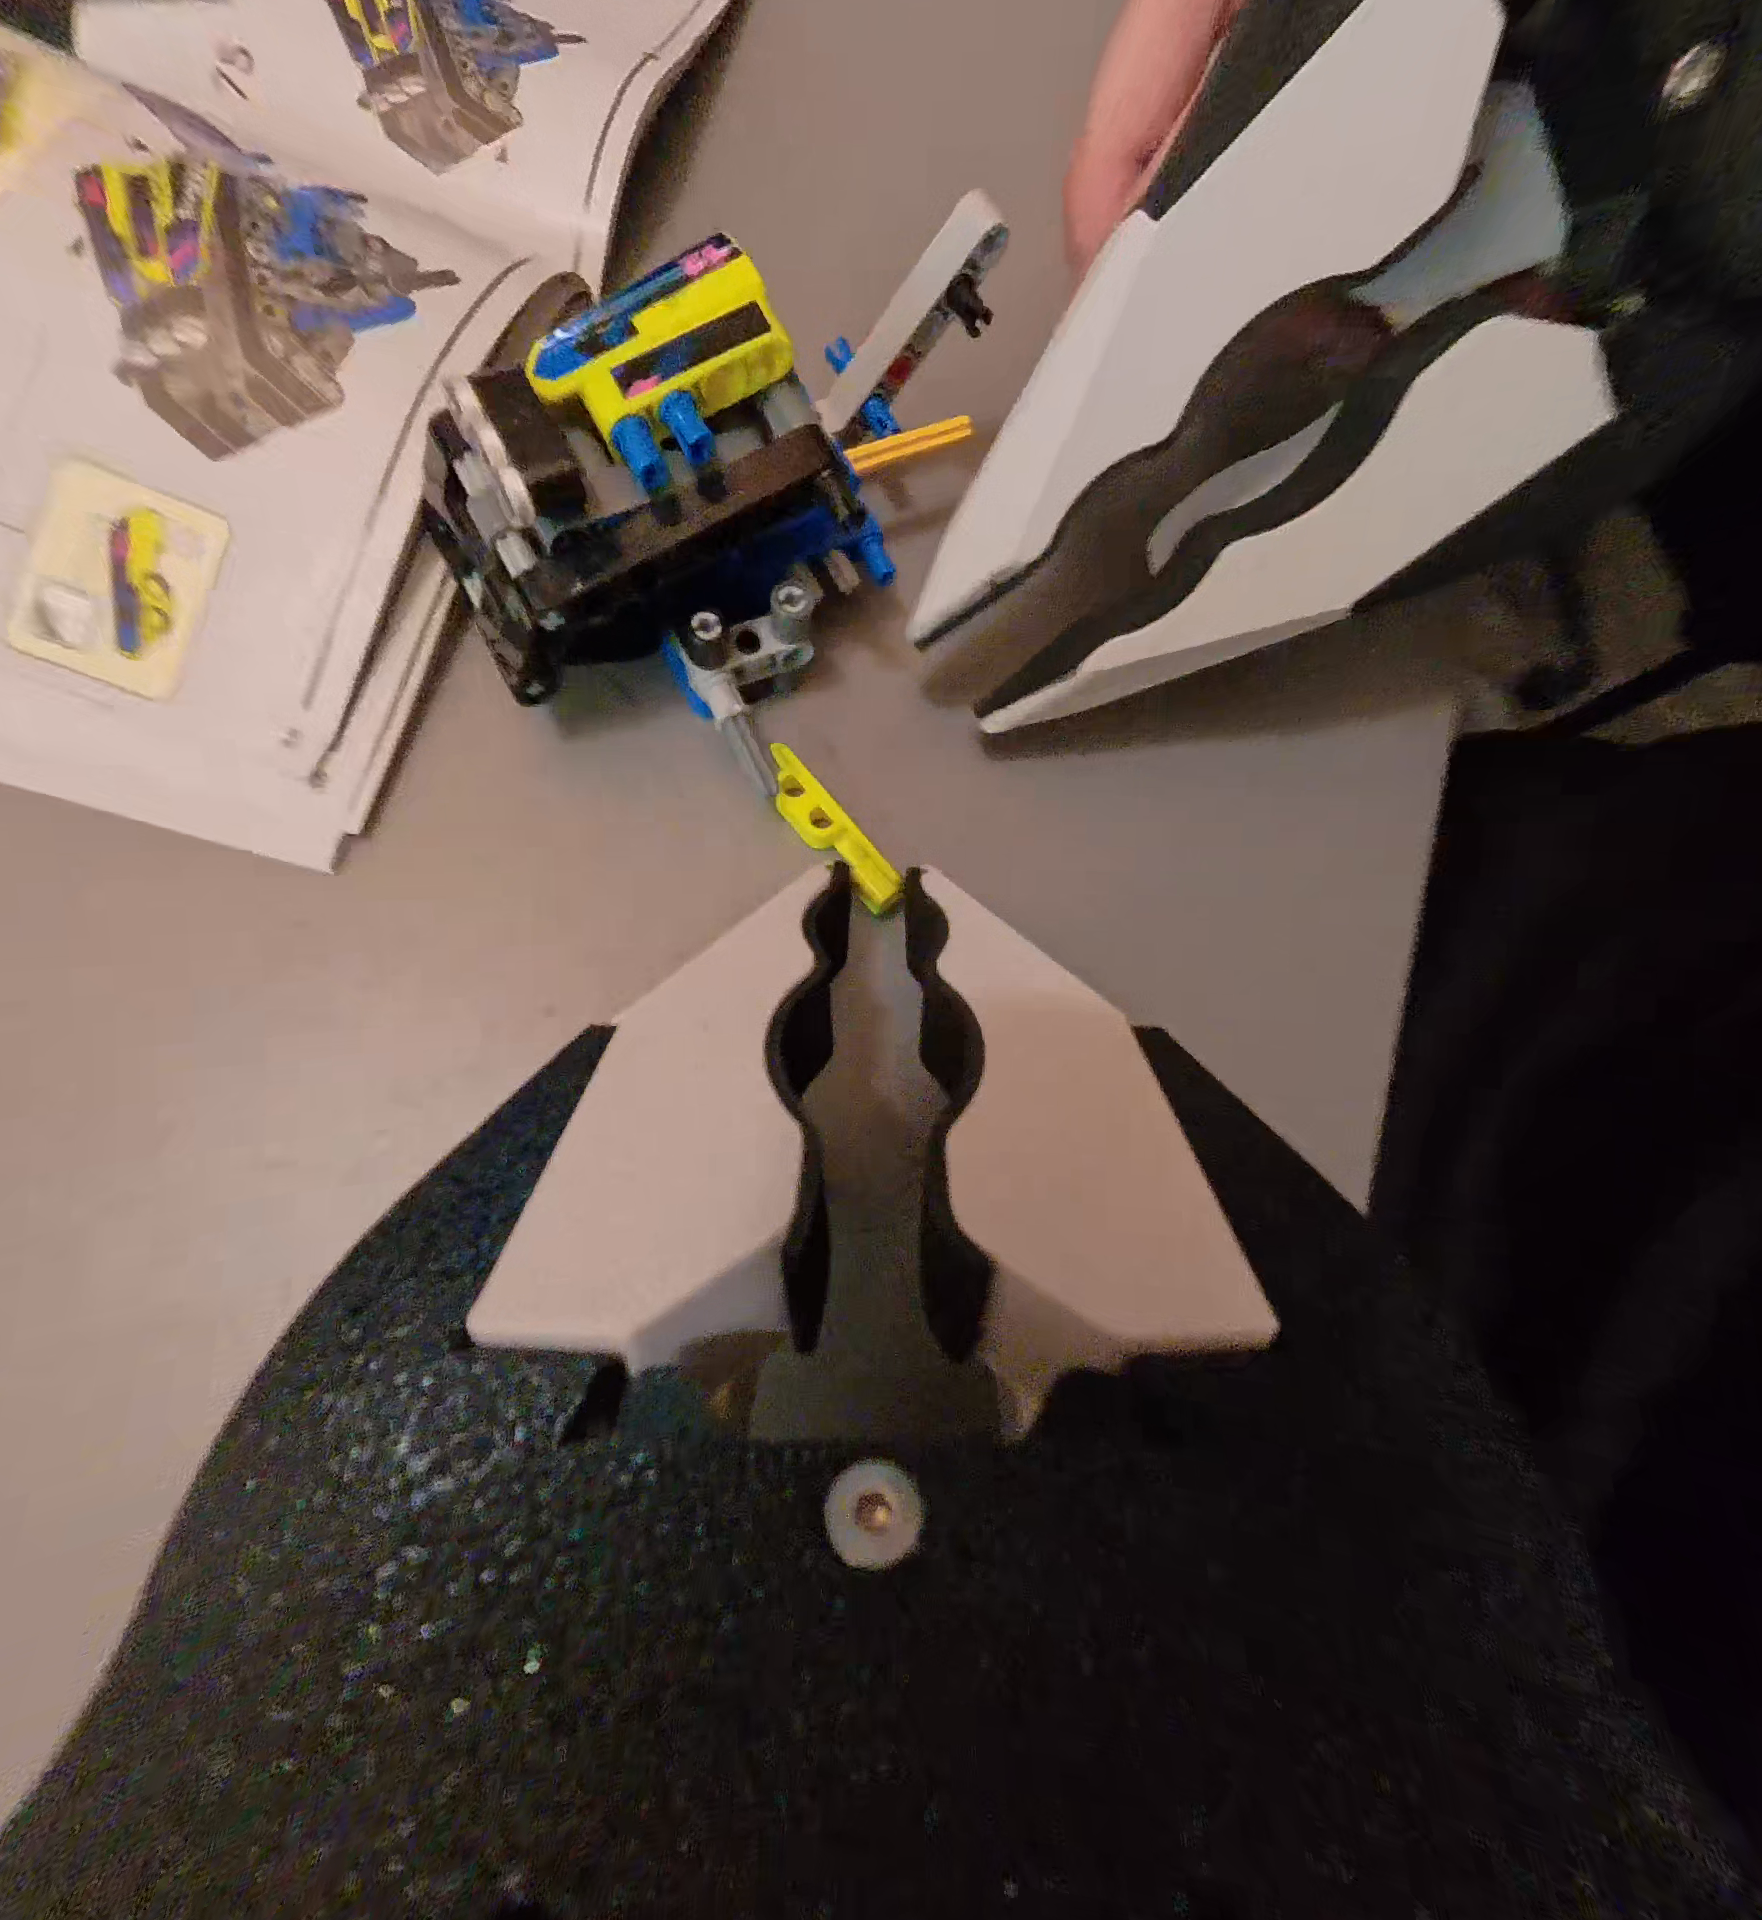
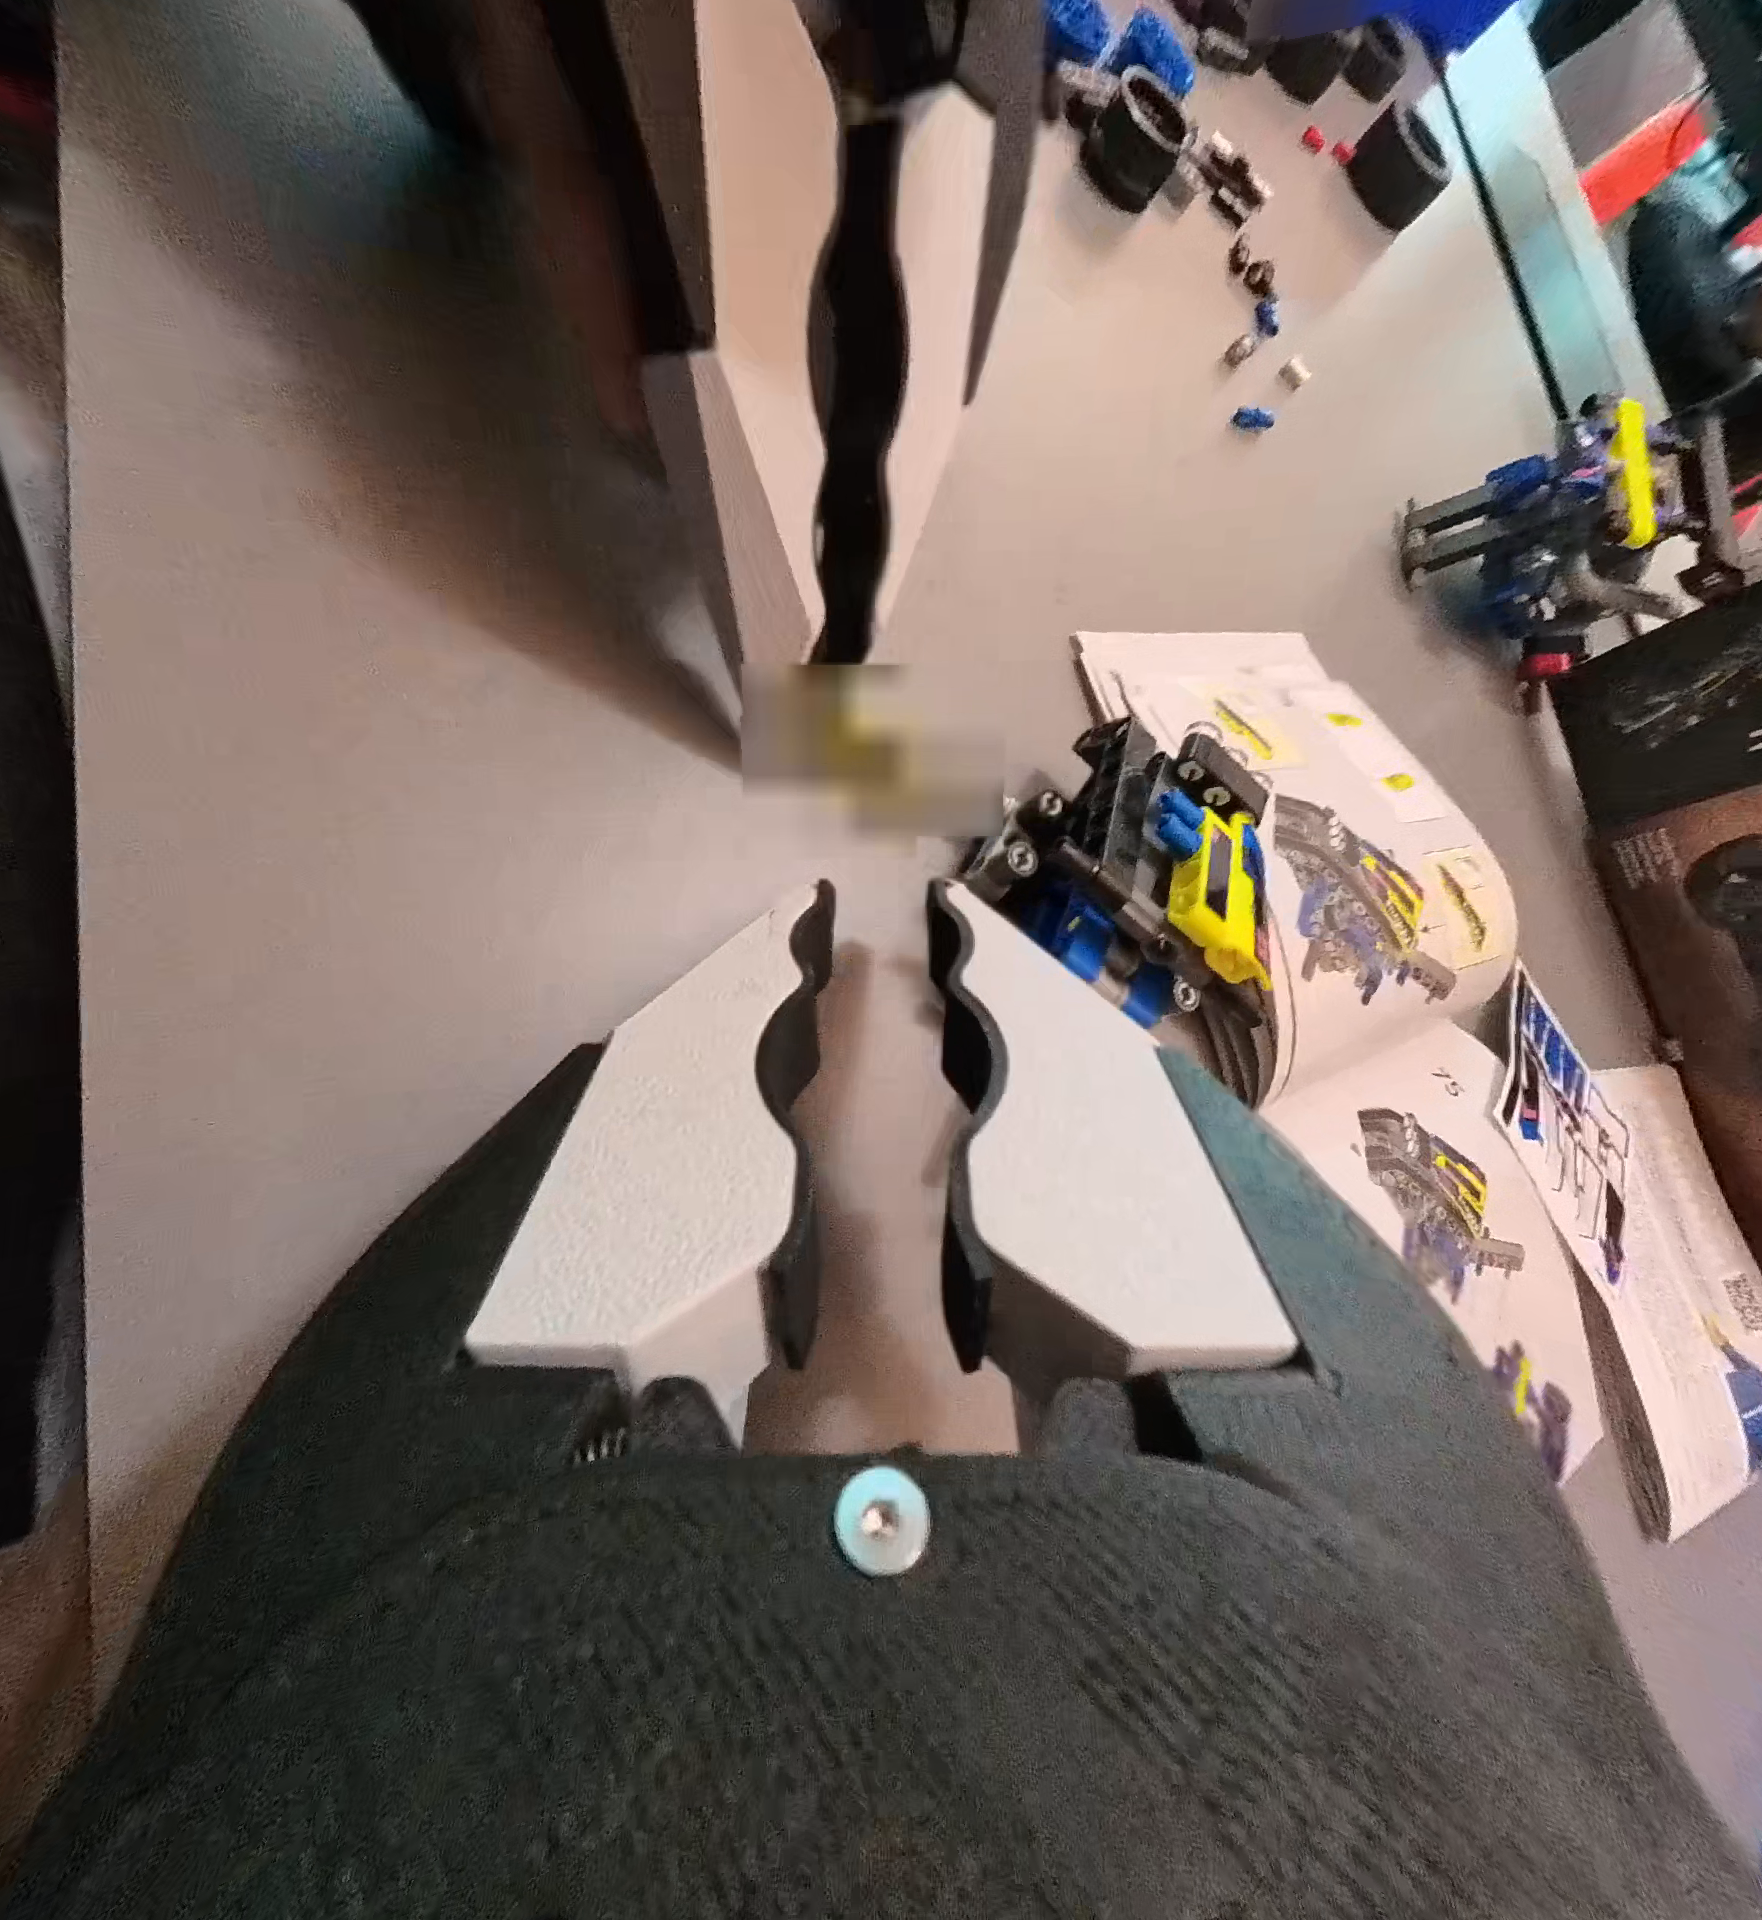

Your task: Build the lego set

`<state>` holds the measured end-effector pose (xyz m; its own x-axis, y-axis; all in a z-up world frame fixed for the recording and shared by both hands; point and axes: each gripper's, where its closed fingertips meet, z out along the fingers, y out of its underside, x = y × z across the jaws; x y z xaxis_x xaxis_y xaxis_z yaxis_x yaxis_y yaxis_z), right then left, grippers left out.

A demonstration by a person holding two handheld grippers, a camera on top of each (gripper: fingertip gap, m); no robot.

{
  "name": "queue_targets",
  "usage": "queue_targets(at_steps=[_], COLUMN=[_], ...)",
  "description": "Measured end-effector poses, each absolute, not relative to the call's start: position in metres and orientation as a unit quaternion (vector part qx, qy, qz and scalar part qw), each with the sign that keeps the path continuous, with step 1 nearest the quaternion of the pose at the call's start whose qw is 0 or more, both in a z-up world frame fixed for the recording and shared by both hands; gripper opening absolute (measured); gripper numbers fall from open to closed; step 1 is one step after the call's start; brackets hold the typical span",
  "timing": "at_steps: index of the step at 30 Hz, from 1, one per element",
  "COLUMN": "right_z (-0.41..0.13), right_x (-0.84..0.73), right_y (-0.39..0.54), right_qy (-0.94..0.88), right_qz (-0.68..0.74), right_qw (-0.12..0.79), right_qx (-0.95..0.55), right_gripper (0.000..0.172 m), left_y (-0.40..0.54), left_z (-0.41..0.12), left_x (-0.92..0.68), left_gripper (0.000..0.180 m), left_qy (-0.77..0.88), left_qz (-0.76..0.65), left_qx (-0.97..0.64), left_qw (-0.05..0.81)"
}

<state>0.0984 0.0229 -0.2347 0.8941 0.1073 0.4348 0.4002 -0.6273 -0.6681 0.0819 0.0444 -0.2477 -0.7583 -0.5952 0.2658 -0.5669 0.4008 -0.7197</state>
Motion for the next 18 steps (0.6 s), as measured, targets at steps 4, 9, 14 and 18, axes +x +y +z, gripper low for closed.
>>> queue_targets(at_steps=[4, 9, 14, 18], right_z=[-0.221, -0.196, -0.197, -0.224], right_x=[0.083, 0.104, 0.092, 0.088], right_y=[0.034, 0.037, 0.038, 0.039], right_qy=[-0.183, -0.124, -0.052, -0.055], right_qz=[-0.158, -0.238, -0.167, -0.164], right_qw=[0.479, 0.510, 0.515, 0.458], right_qx=[-0.844, -0.817, -0.839, -0.872], right_gripper=[0.034, 0.025, 0.038, 0.043], left_y=[0.039, 0.041, 0.040, 0.042], left_z=[-0.218, -0.199, -0.191, -0.214], left_x=[0.064, 0.065, 0.068, 0.081], left_gripper=[0.007, 0.007, 0.007, 0.007], left_qy=[0.738, 0.670, 0.630, 0.659], left_qz=[-0.541, -0.597, -0.626, -0.579], left_qx=[-0.361, -0.364, -0.374, -0.432], left_qw=[-0.180, -0.250, -0.266, -0.208])
